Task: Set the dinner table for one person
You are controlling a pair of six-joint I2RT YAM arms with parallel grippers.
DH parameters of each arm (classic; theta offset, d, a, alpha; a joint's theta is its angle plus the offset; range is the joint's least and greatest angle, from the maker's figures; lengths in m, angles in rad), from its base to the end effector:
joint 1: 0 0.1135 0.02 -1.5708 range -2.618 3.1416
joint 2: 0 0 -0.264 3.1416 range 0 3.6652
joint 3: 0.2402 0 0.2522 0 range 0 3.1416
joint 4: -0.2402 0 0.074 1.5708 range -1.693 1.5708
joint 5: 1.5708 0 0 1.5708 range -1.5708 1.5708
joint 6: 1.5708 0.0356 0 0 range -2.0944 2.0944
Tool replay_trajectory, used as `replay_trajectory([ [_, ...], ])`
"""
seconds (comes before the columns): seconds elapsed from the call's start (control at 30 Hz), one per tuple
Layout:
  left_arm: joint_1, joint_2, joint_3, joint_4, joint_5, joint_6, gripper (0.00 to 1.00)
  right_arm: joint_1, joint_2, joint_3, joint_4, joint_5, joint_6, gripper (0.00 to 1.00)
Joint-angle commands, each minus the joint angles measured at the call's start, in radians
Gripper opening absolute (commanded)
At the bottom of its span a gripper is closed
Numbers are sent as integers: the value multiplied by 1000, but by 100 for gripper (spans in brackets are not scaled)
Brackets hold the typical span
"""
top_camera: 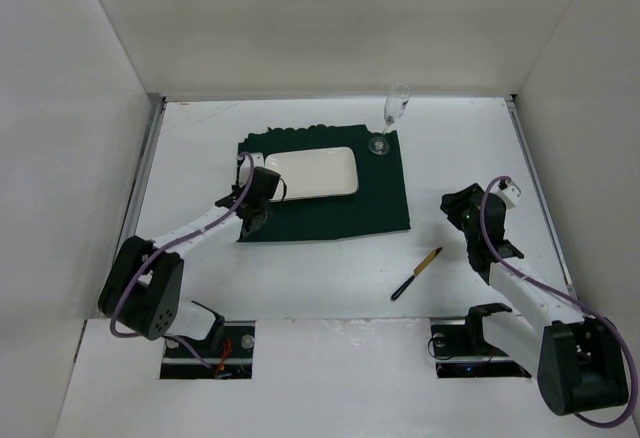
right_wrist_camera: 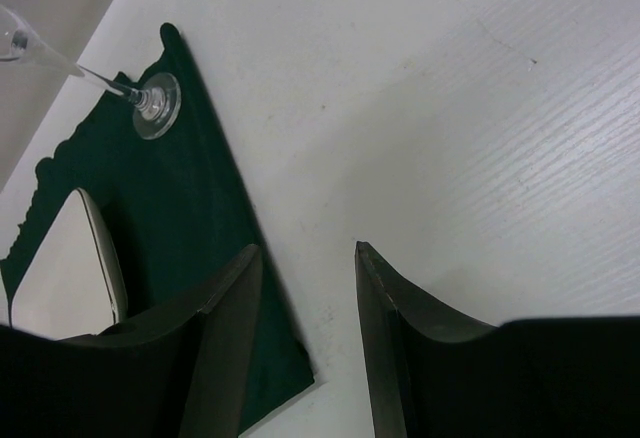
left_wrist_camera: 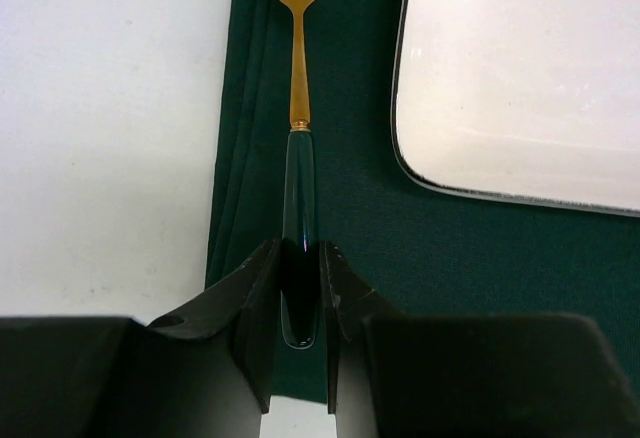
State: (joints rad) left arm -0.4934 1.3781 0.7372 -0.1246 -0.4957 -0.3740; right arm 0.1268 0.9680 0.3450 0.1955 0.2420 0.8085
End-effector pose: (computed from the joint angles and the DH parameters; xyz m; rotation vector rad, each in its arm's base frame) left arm 0.2525 -0.1166 0.2013 -0.1062 2.2260 0.1122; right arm 0.2025 0.0172 0.1918 0.8149 1.8300 0.3624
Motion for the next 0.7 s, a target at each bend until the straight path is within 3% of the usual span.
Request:
replay_trajectory([
  [0.0, 25, 47, 56, 36, 45, 41, 5, 10, -15, 35, 64, -3, -9, 48],
  [0.4, 65, 179, 77, 140, 32, 101, 6, 38, 17, 43, 68, 6, -19, 49],
  [0.67, 37, 193, 77, 112, -62, 95, 33, 43, 32, 46, 68, 11, -22, 50],
])
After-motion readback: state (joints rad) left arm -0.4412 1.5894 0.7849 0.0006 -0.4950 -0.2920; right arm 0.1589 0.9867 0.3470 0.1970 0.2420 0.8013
